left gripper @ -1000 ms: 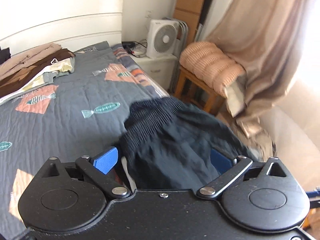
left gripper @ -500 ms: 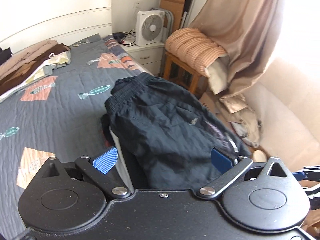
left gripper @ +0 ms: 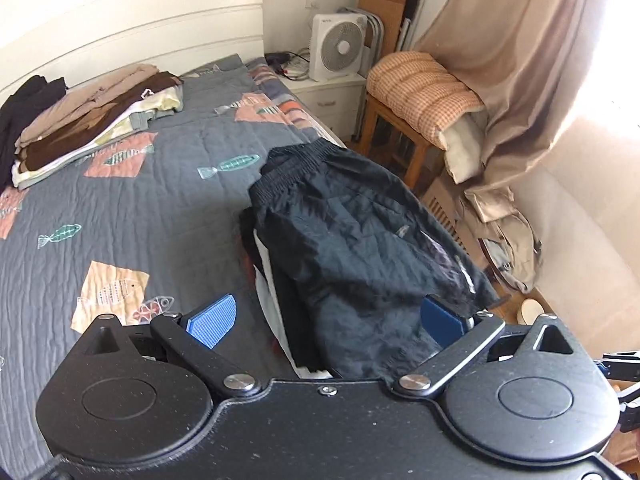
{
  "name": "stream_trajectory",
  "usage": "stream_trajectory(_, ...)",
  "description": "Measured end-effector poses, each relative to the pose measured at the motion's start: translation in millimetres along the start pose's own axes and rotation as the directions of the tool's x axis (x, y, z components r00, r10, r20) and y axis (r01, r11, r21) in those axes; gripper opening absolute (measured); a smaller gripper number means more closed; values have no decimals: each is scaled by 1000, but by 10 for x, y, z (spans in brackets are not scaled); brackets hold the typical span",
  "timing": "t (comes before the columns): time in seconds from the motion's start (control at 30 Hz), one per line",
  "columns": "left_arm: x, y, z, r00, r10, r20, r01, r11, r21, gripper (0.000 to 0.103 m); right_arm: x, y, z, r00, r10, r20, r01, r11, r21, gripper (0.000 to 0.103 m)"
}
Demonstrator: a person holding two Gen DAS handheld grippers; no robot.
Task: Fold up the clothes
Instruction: 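Move the open left tool back to the trouser waistband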
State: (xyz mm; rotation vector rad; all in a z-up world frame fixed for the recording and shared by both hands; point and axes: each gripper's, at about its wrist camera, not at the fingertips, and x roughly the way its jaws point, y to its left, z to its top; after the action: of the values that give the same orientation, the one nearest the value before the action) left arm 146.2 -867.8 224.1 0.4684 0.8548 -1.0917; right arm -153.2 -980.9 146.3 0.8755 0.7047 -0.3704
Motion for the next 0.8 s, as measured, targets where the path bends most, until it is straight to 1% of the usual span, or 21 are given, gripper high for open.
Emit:
stream_trajectory(0.17,-146,-129,-36,1000,23,-19,-22,999,47,100,-223,214,-125,999,-46,18,45,999,11,77)
stream_trajectory(0.23,-194,-122,-27,1000,14,-20,-13,998,54,100,-289,296,-150,999,-42,32,41,999,17,77)
stream_trajectory(0.37,-197,-47,66,1000,-16,-24,17,997,79,100,-334,457,-187,995,-75,58,72,996,48,77)
stream_trajectory(0.53,60,38,266,998,-42,-39,47,988,147,100,-150,655,-126,984,-170,57,167,984,62,77)
stream_trajectory(0.7,496,162,442,995,-63,-72,78,970,231,100,193,793,77,969,-240,64,233,967,102,77)
stream_trajectory(0.8,716,280,498,991,-95,-92,116,957,266,100,417,856,218,958,-279,63,269,954,134,77)
